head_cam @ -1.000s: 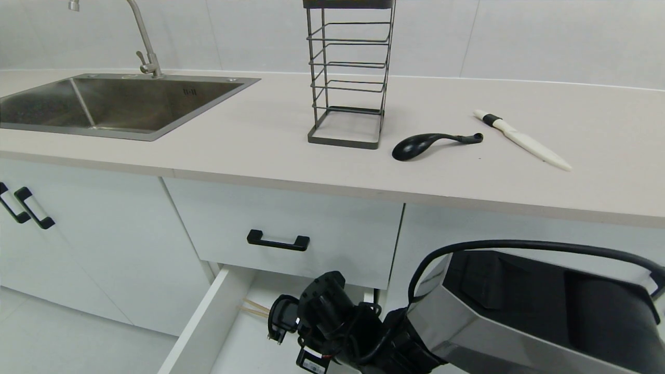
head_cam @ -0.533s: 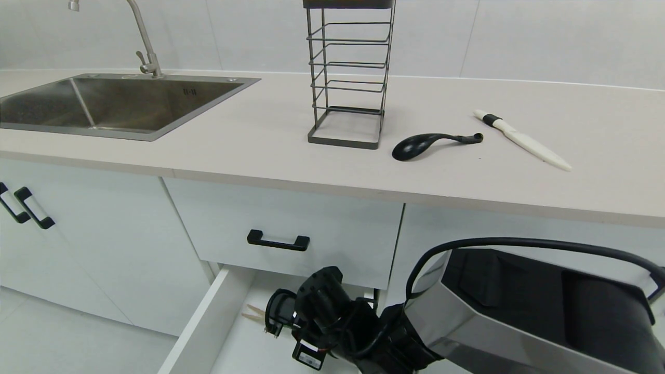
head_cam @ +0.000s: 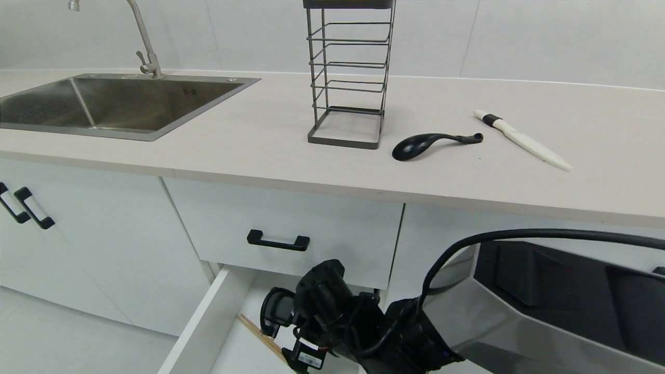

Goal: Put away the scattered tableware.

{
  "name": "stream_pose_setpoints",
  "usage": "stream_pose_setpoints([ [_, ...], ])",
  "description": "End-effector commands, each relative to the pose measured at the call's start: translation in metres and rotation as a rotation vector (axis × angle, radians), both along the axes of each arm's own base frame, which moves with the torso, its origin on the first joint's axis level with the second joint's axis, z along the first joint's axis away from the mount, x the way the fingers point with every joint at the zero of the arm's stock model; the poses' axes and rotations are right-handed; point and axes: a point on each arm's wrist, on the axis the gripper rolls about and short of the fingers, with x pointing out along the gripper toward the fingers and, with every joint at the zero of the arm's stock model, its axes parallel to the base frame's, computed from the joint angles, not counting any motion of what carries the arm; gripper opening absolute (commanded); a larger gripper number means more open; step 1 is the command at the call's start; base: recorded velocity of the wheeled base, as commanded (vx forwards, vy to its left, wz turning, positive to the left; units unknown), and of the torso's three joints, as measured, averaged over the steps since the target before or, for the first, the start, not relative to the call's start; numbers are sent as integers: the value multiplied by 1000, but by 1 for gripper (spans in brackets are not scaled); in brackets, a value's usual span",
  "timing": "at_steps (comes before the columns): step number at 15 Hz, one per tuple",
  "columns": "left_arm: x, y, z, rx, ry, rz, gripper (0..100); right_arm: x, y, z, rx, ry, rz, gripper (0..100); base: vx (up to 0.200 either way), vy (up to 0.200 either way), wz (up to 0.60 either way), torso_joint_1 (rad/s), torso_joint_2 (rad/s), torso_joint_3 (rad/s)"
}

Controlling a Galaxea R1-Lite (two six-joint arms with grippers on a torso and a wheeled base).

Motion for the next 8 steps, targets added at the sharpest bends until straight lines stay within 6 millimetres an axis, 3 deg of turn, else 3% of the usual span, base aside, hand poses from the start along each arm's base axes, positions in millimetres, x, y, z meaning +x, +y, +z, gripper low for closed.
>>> stream_pose_setpoints([
  [1, 0, 0, 0, 0, 1, 0, 100, -16, -1, 32, 50, -29, 29, 100, 0, 0, 0, 0, 0, 0],
  [8, 0, 0, 0, 0, 1, 0, 100, -49, -25, 80, 144, -72, 68, 100, 0, 0, 0, 0, 0, 0],
])
